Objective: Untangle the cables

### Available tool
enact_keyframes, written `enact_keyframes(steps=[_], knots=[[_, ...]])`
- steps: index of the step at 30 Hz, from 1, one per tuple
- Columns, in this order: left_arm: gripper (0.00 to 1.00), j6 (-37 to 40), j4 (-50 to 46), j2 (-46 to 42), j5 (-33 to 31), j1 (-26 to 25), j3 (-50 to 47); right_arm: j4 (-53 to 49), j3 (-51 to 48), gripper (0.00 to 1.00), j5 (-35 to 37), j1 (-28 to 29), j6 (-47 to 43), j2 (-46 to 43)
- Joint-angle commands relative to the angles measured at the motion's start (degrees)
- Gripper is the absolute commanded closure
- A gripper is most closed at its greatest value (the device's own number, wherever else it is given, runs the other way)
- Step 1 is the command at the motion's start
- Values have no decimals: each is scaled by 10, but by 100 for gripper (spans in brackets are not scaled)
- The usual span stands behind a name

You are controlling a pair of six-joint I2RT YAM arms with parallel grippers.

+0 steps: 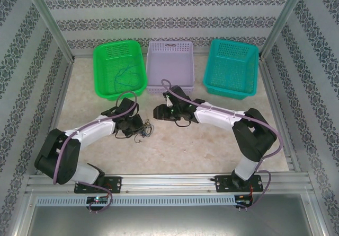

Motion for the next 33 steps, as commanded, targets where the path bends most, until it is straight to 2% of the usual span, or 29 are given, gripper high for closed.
enact_keyframes(steps=[1,8,18,26,30,33], knots=[[100,28,58,-12,39,-26,9,14,6,51,14,-5,22,22],[100,79,99,7,90,-77,52,-10,-12,47,42,-17,45,21],[100,82,112,35,104,-85,45,-45,-47,47,72,-40,84,26],[100,78,115,52,93,-94,35,-53,-65,46,63,-42,145,41],[100,70,124,51,86,-96,26,-40,-90,51,71,-43,176,36],[100,67,125,51,86,-97,23,-24,-90,63,64,-46,184,49]])
